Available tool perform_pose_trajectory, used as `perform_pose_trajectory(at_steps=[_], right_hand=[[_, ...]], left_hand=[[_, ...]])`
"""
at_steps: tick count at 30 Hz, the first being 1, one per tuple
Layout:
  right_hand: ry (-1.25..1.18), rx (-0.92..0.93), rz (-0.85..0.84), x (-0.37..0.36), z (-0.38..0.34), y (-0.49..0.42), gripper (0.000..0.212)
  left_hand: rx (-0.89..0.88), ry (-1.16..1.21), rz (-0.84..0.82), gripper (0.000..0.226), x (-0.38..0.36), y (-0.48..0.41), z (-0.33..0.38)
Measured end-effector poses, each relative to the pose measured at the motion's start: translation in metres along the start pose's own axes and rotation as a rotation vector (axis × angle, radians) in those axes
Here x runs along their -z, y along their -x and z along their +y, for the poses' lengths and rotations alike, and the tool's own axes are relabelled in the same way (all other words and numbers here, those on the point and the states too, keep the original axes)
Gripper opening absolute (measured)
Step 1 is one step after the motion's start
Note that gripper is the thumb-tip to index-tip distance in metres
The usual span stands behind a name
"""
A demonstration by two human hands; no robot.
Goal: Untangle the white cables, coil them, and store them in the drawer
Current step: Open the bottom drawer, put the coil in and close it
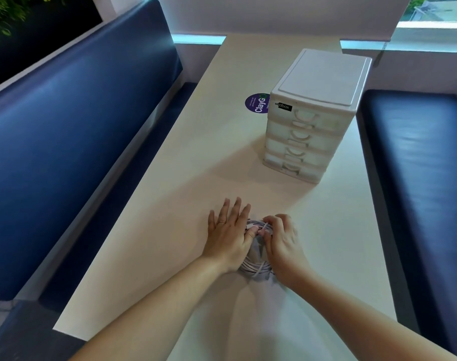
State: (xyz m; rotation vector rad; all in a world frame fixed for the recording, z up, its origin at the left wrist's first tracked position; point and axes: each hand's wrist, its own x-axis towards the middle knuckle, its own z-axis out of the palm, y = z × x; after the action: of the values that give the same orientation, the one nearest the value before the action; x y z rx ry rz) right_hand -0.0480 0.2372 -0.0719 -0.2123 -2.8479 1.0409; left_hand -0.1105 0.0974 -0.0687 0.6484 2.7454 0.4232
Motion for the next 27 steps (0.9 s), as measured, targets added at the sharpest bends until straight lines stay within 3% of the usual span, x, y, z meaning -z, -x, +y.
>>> perform_pose_trajectory(at_steps=[9, 15, 19, 24, 27], right_hand=[[0.15, -0.001, -0.064, 0.002, 0.007, -0.002, 0.067], [0.208, 0.021, -0.231, 0.022, 0.009, -0.011, 0.104], [0.231, 0.119, -0.149, 0.052, 0.007, -0.024, 0.081], [0.204, 0.314, 0.244, 0.107, 0.009, -0.057, 0.034], [0.229, 0.394, 0.449, 0.142, 0.004, -0.08, 0.019]], left_hand=[[0.008, 0.026, -0.145, 0.06, 0.005, -0.004, 0.001], [0.039, 0.034, -0.163, 0.058, 0.018, -0.013, 0.001], [0.013, 0.066, -0.134, 0.06, 0.037, -0.022, 0.006], [-0.104, 0.222, 0.076, 0.04, 0.073, -0.043, 0.022], [-0.162, 0.314, 0.192, 0.027, 0.094, -0.057, 0.036]])
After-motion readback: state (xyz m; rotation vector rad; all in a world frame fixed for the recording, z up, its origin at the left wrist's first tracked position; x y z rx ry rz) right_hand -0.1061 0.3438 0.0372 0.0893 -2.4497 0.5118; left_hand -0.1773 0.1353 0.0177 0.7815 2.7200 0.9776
